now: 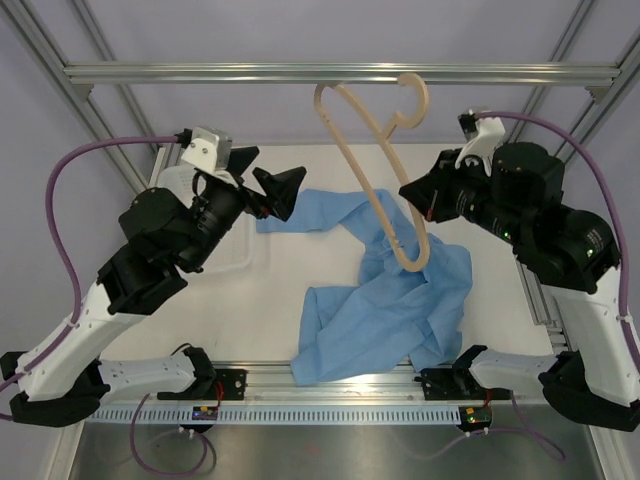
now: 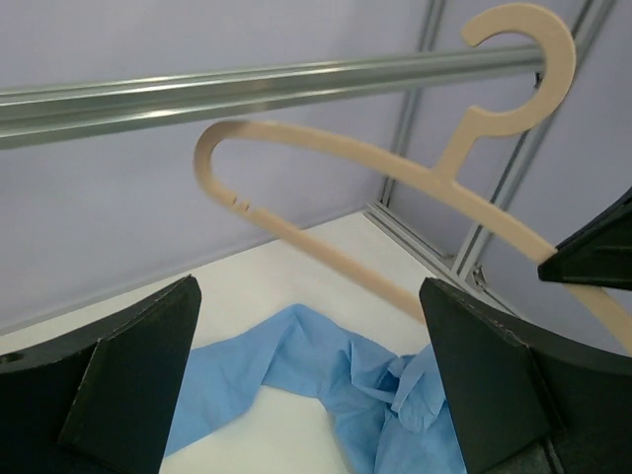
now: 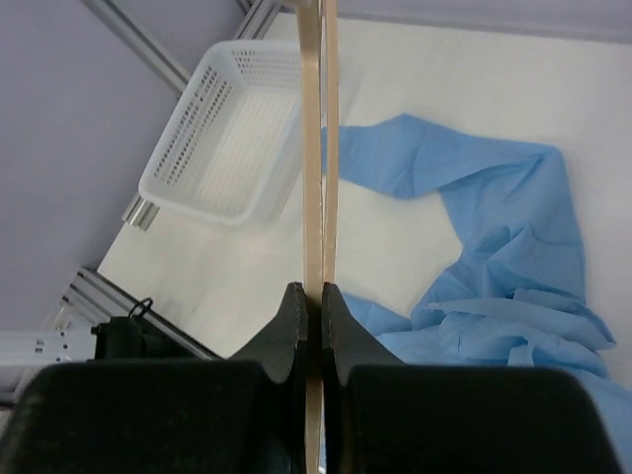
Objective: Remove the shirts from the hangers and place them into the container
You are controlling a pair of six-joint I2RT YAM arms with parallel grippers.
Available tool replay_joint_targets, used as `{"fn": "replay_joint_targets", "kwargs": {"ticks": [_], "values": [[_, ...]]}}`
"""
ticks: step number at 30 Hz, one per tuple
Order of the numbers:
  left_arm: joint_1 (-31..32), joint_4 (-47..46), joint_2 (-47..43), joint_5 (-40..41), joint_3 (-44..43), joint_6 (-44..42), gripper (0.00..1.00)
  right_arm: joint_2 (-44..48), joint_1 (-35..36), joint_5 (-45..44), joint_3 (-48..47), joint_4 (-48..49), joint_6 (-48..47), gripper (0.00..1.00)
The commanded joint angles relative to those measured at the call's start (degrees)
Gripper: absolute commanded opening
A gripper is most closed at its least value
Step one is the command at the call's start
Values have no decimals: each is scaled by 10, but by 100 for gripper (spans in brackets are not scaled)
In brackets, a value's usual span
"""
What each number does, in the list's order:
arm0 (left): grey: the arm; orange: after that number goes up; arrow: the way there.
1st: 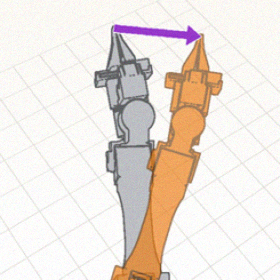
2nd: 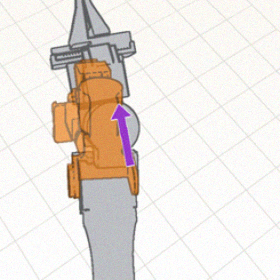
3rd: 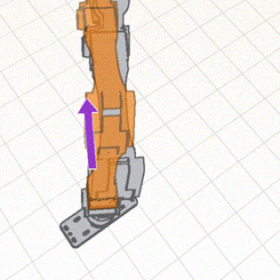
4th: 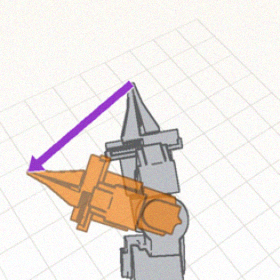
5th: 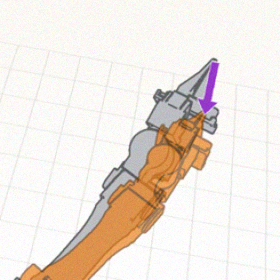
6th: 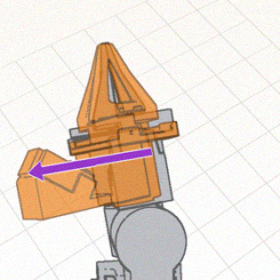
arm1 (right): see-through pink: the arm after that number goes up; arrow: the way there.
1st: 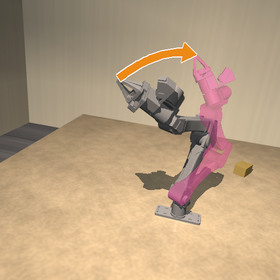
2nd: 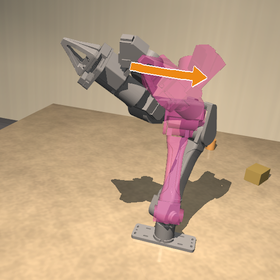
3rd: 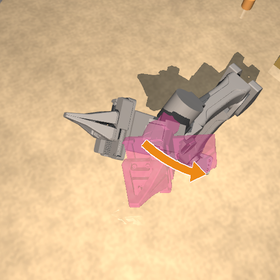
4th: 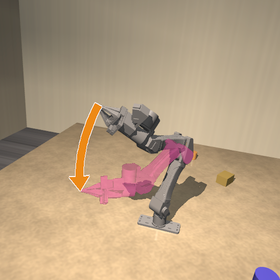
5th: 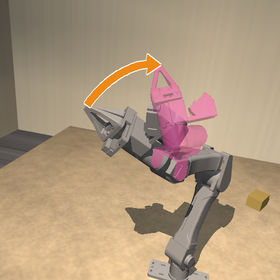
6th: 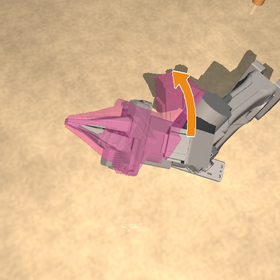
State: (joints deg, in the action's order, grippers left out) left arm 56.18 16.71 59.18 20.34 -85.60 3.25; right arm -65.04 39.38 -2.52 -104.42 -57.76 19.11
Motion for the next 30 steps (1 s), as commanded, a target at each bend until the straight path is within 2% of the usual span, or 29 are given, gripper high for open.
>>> {"fn": "replay_joint_targets", "kwargs": {"ticks": [1, 2, 7, 15, 30], "values": [[2, -5, -10, 75, 12, 26, 99, -51, -12, -64, -104, -36, 8, 0], [2, 5, -9, 71, 14, 27, 99, -64, -22, -59, -139, -43, 8, 0], [2, 10, -20, 52, 23, 30, 99, -127, -104, -2, -196, -67, 3, 0], [2, 2, -35, 33, 39, 21, 99, -156, -171, 49, -192, -59, -4, 0], [2, 2, -42, 21, 42, 19, 99, -176, -246, 22, -155, -53, -29, 0]]}}
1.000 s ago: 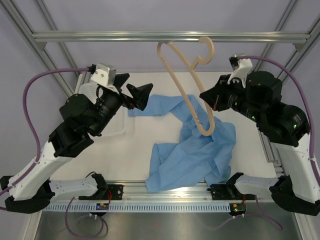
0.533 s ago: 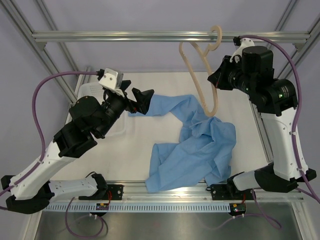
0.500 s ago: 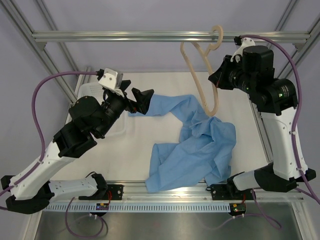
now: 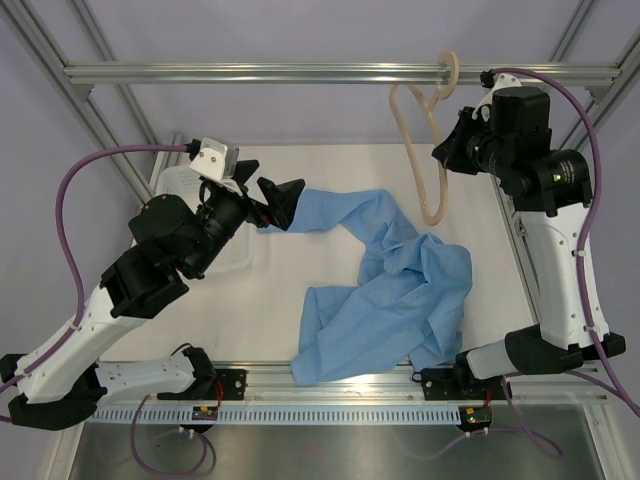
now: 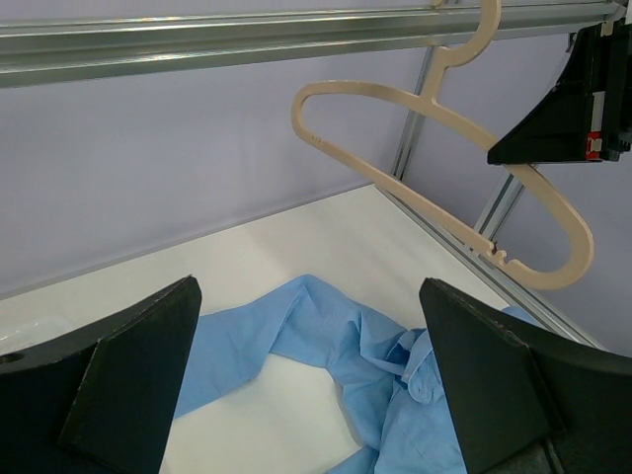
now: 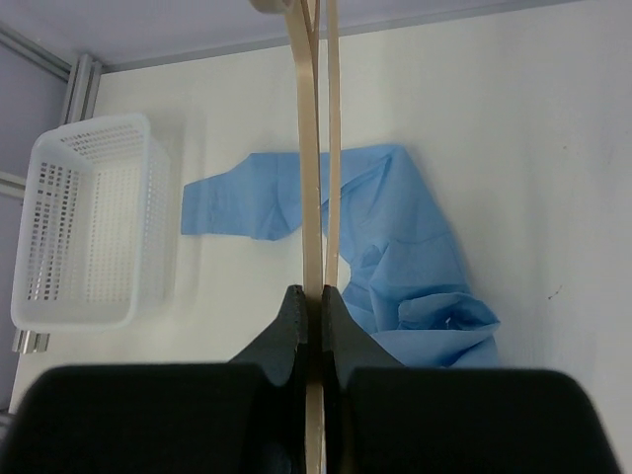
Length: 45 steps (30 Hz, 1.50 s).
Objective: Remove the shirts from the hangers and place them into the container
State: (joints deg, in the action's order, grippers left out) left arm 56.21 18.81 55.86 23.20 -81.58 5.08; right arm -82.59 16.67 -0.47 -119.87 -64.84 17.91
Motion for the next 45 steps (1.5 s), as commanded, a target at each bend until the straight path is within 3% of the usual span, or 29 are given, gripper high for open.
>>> {"fn": "replay_joint_targets", "kwargs": {"ticks": [1, 12, 17, 25, 34, 38, 45], "values": [[2, -19, -7, -10, 1, 1, 99, -1, -22, 1, 1, 17, -18, 0], [2, -23, 3, -19, 0, 2, 99, -21, -59, 51, -37, -4, -26, 0], [2, -25, 5, -25, 5, 3, 99, 2, -97, 201, 2, 50, 26, 0], [1, -25, -2, -30, 6, 5, 99, 13, -131, 304, 30, 102, 111, 0], [1, -28, -4, -34, 7, 5, 99, 50, -152, 324, 89, 171, 185, 0], [1, -25, -6, -35, 5, 3, 99, 32, -155, 311, 69, 140, 166, 0], [1, -30, -6, -34, 9, 5, 99, 34, -155, 168, 47, 49, 66, 0]]}}
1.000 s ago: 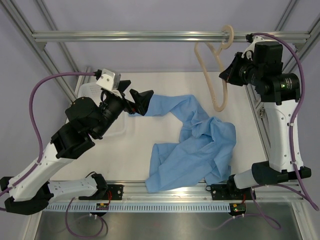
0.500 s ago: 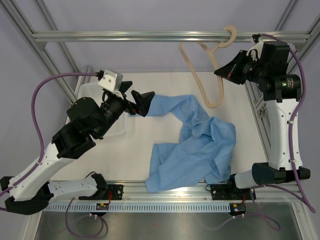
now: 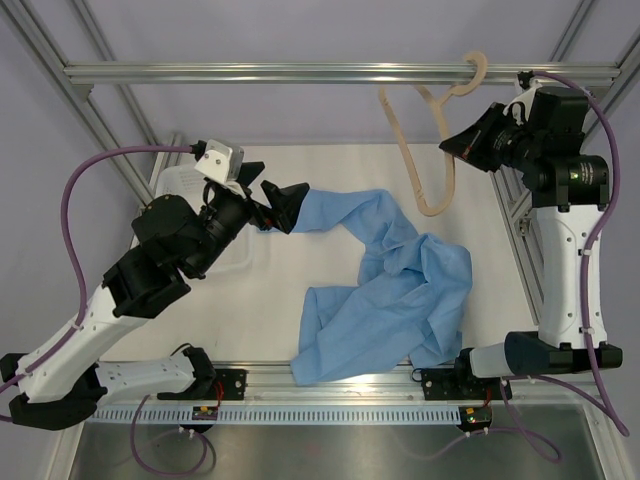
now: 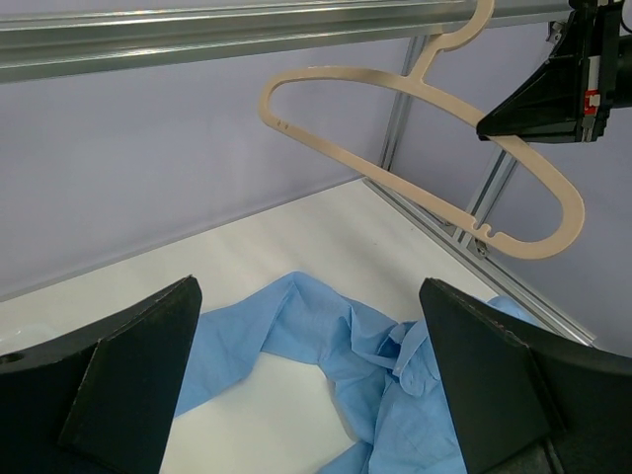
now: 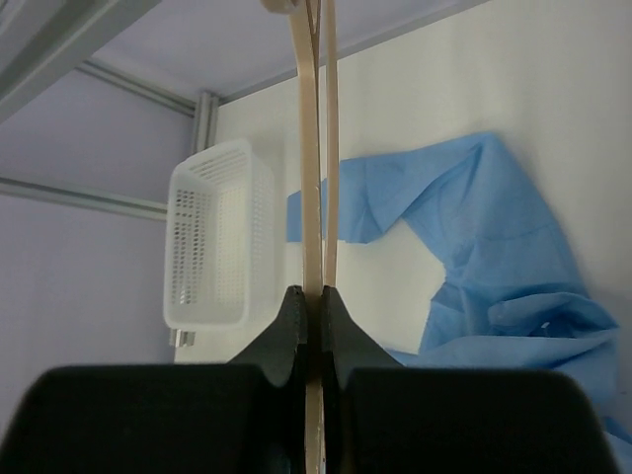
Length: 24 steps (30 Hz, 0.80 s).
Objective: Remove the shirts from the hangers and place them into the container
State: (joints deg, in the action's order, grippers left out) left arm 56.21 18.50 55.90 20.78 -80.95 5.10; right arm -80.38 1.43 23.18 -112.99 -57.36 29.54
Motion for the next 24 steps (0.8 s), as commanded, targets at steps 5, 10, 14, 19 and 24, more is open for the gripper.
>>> {"fn": "replay_joint_targets", "kwargs": {"ticks": [5, 10, 14, 19, 24], "values": [[1, -27, 17, -16, -4, 11, 99, 26, -3, -129, 6, -38, -79, 0], [1, -10, 49, -58, -12, 35, 99, 19, -3, -161, 29, -39, -94, 3], [0, 5, 66, -108, -15, 28, 99, 32, -3, -167, 71, -14, -93, 6], [0, 21, 78, -101, -18, 31, 99, 52, -4, -173, 109, 10, -98, 19], [0, 9, 90, -108, -3, 30, 99, 107, -3, -178, 145, 39, -106, 47]]}}
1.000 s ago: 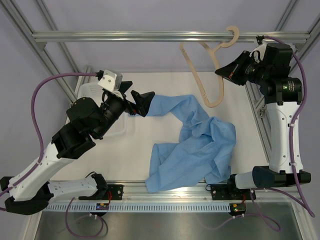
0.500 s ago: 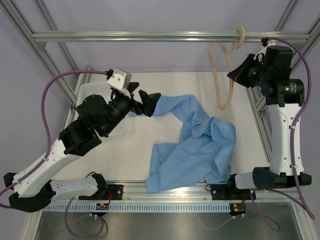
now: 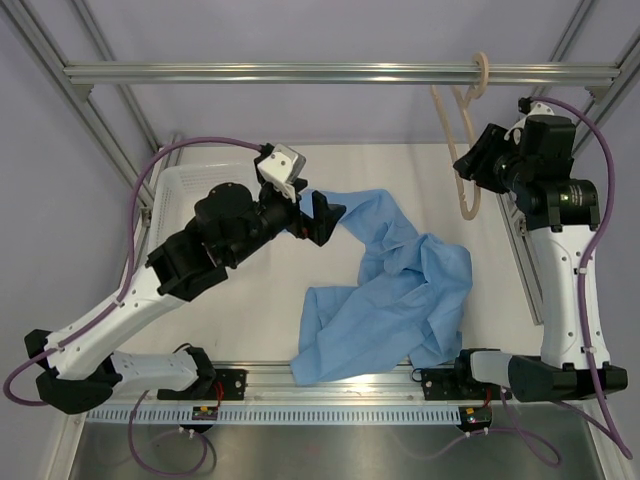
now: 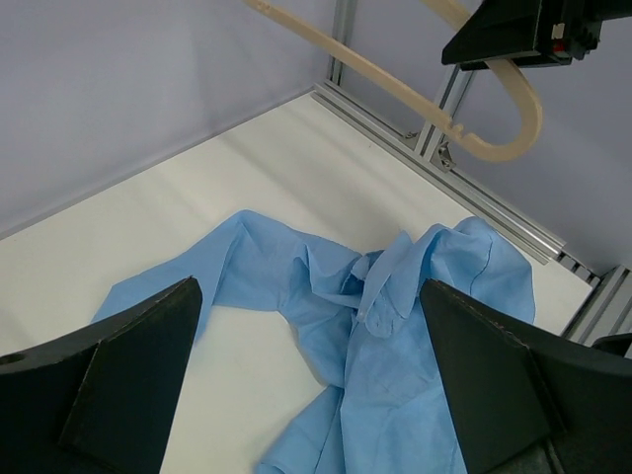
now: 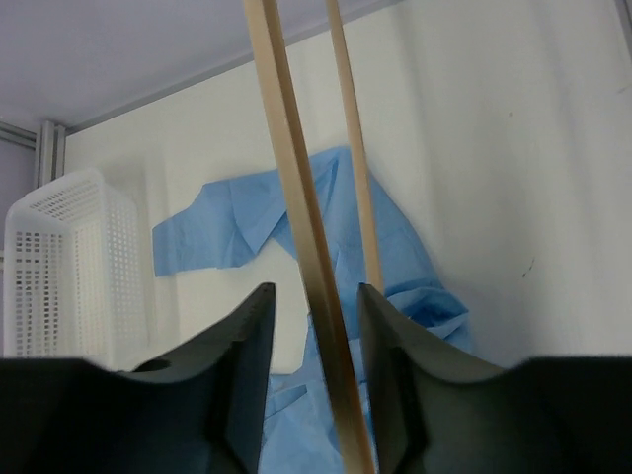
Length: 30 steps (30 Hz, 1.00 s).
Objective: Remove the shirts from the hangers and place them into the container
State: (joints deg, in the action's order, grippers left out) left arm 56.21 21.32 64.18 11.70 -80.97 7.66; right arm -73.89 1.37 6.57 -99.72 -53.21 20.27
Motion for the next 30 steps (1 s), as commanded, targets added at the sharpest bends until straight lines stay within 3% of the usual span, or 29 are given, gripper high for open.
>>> {"fn": "replay_joint_targets", "kwargs": {"ticks": [1, 4, 5, 9, 16, 24, 30], "values": [[1, -20, 10, -18, 5, 3, 99, 55, -2, -14, 15, -1, -15, 55], [1, -17, 30, -19, 18, 1, 99, 100, -1, -23, -2, -28, -30, 61], [0, -16, 45, -23, 25, 1, 99, 110, -2, -32, -24, -38, -31, 71], [0, -14, 113, -86, 7, 21, 99, 167, -2, -39, -82, -83, -24, 84], [0, -70, 269, -237, -45, 82, 99, 223, -2, 11, -102, -99, -18, 87], [43, -84, 339, -187, -86, 39, 99, 262, -2, 40, -51, -94, -31, 88], [50, -95, 394, -192, -126, 15, 99, 270, -1, 58, -33, -88, -27, 88]]}}
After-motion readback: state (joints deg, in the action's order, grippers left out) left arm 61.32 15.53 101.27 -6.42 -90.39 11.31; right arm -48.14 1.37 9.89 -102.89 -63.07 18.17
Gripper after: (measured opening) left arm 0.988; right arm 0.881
